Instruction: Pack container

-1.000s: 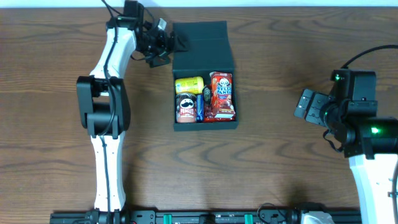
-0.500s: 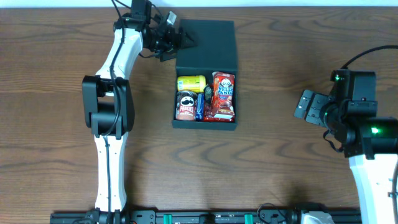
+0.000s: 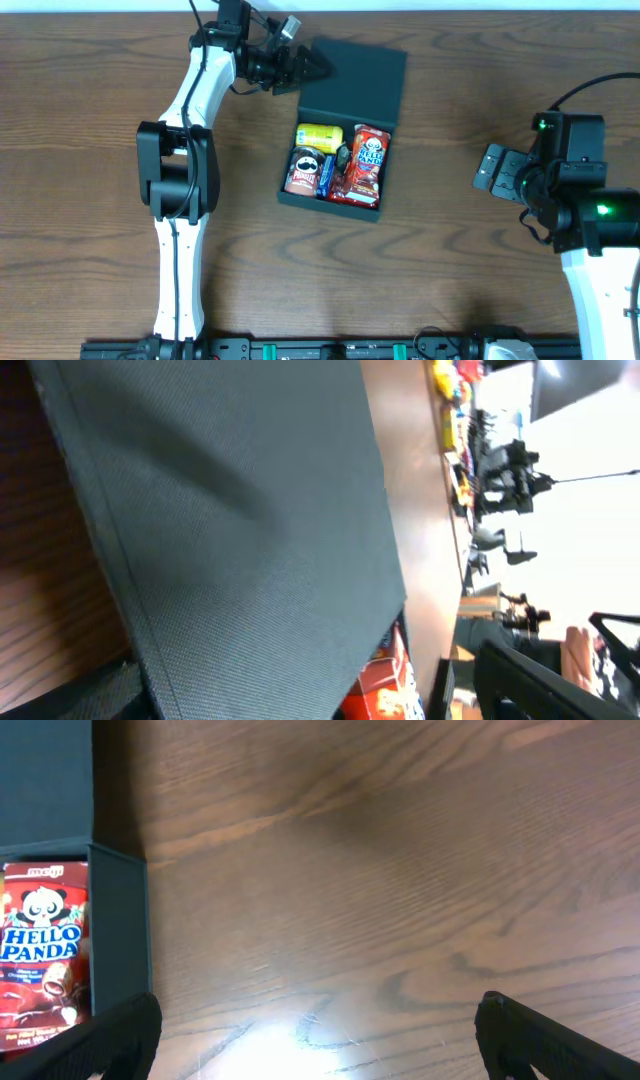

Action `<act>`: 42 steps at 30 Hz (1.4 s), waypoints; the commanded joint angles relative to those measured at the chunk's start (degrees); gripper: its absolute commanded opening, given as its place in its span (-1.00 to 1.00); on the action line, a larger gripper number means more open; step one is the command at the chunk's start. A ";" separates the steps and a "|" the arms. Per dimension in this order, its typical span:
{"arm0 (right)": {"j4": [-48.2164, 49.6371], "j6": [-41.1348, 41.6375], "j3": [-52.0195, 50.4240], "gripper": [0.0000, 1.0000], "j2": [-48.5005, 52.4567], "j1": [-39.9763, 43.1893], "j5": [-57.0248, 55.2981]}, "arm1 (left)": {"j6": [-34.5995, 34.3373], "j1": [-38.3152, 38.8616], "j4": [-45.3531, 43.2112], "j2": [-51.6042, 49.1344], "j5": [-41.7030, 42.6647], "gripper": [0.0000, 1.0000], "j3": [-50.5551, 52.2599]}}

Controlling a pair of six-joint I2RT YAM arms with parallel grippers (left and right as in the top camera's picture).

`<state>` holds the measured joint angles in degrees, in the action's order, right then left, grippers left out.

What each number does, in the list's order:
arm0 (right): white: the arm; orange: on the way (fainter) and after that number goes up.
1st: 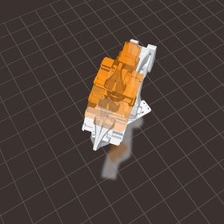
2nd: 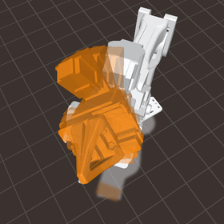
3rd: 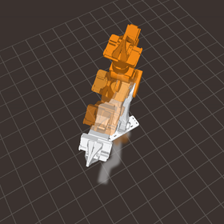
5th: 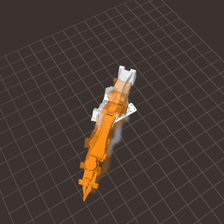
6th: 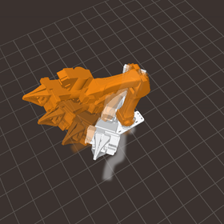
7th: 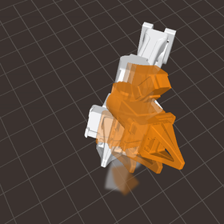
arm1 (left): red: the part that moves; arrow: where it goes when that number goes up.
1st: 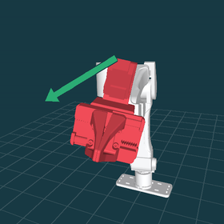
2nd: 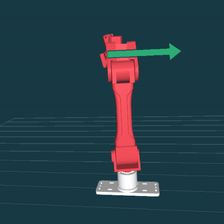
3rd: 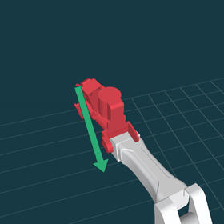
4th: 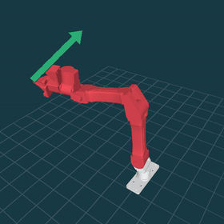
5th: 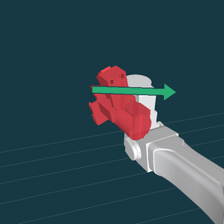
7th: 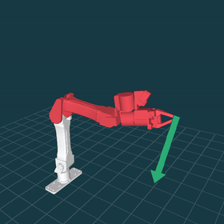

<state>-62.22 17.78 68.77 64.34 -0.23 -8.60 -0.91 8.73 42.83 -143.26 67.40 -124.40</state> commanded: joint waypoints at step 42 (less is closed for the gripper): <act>5.84 -10.21 0.07 0.98 -0.57 -5.75 5.27 | 24.20 2.73 47.82 33.97 -31.58 0.91 -0.68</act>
<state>-56.66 9.76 68.77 63.48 -3.44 -4.56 30.92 11.64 90.15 -113.40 49.04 -124.49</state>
